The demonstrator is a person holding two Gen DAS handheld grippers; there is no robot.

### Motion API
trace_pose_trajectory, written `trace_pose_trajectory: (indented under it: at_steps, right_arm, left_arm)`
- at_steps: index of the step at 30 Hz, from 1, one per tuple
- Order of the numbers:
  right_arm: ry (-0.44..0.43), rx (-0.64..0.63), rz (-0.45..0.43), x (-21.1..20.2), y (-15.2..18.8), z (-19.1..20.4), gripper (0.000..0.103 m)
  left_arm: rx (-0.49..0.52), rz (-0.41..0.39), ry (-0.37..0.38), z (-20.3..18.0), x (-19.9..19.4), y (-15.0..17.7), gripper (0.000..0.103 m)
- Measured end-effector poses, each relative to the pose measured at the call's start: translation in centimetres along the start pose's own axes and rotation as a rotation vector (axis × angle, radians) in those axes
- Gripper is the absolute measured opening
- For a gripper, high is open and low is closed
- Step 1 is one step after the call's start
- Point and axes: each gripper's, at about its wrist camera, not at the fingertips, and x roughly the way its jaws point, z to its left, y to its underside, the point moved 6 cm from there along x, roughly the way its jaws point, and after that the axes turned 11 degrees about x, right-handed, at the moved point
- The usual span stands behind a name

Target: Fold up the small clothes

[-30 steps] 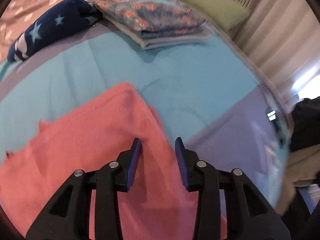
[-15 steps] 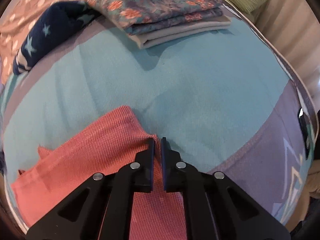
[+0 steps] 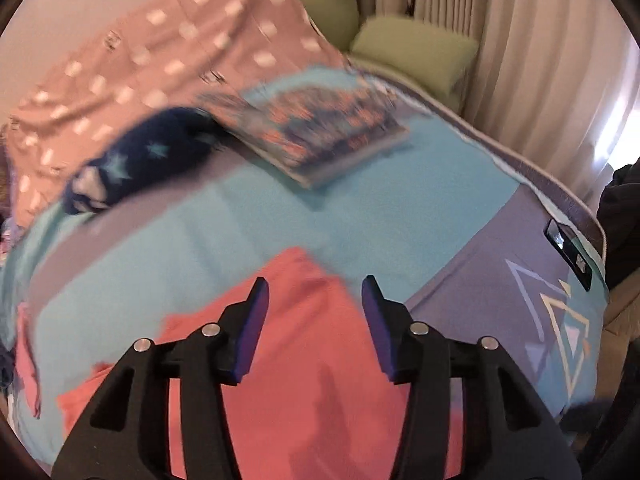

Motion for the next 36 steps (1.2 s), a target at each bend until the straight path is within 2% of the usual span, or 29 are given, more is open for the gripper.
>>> trace_pose_trajectory:
  at_steps: [3, 5, 7, 11, 14, 16, 19, 25, 28, 31, 33, 36]
  right_arm:
    - [0.025, -0.095, -0.025, -0.4, 0.4, 2.2, 0.030]
    - [0.045, -0.150, -0.026, 0.2, 0.4, 3.7, 0.032]
    - [0.059, -0.213, -0.010, 1.4, 0.6, 5.1, 0.032]
    - [0.072, -0.388, 0.039, 4.7, 1.9, 9.8, 0.033]
    - [0.073, -0.604, 0.073, 7.1, 4.9, 14.6, 0.039]
    - [0.057, -0.778, 0.088, 8.7, 7.9, 18.3, 0.046]
    - [0.013, -0.961, 0.124, 10.9, 12.4, 22.4, 0.048]
    - [0.006, -1.199, 0.179, 15.6, 18.0, 27.3, 0.048]
    - [0.055, -1.320, 0.154, 17.4, 20.0, 28.1, 0.048]
    - [0.152, -1.420, 0.118, 19.9, 21.0, 28.4, 0.048]
    - [0.200, -1.453, 0.095, 21.1, 21.4, 28.3, 0.048]
    - [0.212, -1.469, 0.060, 22.3, 21.7, 29.0, 0.048]
  left_arm:
    - [-0.067, -0.065, -0.061, 3.6, -3.9, 3.8, 0.067]
    - [-0.125, -0.083, -0.117, 6.3, -6.3, 7.6, 0.070]
    - [-0.219, -0.077, -0.185, 9.5, -8.9, 13.3, 0.071]
    - [-0.416, -0.067, -0.235, 13.6, -12.0, 22.8, 0.072]
    - [-0.565, -0.084, -0.239, 16.0, -14.8, 29.7, 0.072]
    - [-0.644, -0.105, -0.237, 17.3, -16.3, 32.9, 0.072]
    - [-0.722, -0.156, -0.218, 18.5, -17.7, 36.0, 0.071]
    - [-0.805, -0.236, -0.175, 19.4, -18.4, 38.8, 0.071]
    - [-0.806, -0.245, -0.150, 19.4, -18.4, 39.7, 0.071]
    - [-0.812, -0.249, -0.124, 19.7, -18.2, 41.0, 0.071]
    - [-0.818, -0.263, -0.088, 20.0, -18.0, 41.4, 0.071]
    - [-0.819, -0.299, -0.014, 20.5, -17.3, 41.1, 0.071]
